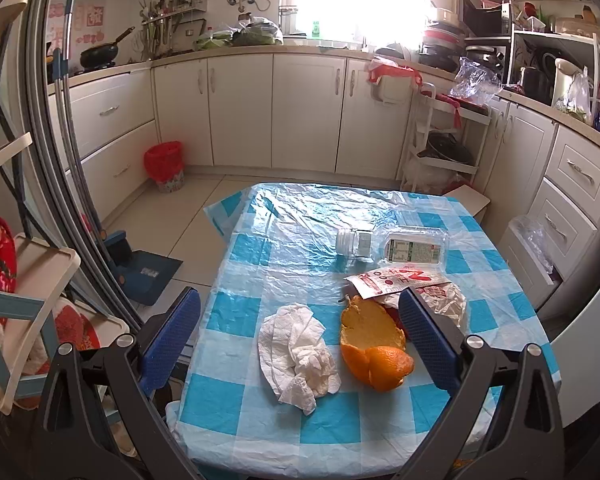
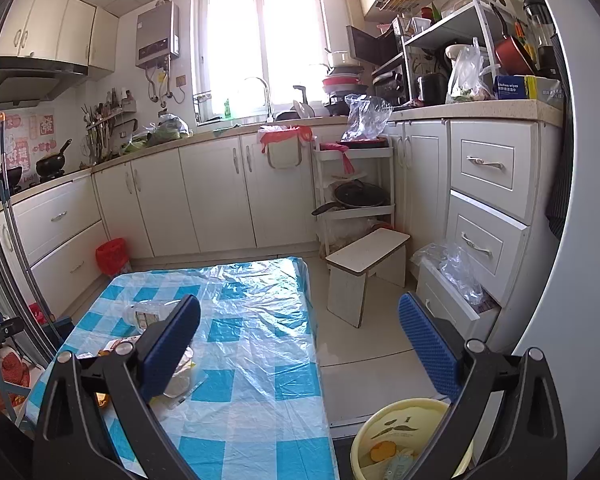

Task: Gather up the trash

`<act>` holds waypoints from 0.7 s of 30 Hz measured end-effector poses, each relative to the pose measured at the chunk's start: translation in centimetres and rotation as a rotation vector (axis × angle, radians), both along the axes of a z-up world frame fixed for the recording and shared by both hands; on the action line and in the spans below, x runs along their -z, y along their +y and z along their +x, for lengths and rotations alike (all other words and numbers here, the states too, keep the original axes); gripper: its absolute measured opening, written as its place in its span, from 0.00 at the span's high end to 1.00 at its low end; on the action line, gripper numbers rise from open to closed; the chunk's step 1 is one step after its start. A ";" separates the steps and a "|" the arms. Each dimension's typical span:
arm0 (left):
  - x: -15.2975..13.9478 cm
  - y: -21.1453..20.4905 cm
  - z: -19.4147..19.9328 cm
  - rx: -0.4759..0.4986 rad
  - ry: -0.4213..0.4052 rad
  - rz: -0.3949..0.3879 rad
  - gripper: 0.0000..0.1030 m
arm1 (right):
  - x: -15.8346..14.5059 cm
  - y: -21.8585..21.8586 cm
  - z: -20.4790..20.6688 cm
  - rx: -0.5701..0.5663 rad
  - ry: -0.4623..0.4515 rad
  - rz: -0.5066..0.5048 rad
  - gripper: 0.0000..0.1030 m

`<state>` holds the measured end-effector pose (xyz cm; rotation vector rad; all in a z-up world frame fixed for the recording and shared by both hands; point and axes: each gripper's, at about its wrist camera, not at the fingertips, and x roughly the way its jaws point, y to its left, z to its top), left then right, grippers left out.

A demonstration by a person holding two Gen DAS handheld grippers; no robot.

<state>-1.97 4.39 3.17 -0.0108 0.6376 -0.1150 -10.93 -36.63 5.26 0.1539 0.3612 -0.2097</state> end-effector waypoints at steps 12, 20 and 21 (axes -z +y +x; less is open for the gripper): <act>-0.1 0.0 0.0 0.002 -0.002 0.003 0.08 | 0.0 0.1 -0.1 -0.001 -0.006 -0.004 0.08; -0.1 0.1 0.0 0.002 -0.002 0.004 0.08 | -0.1 0.1 -0.1 -0.003 -0.008 -0.006 0.08; -0.1 0.1 0.0 0.002 -0.002 0.003 0.08 | -0.1 0.1 0.0 -0.004 -0.007 -0.006 0.08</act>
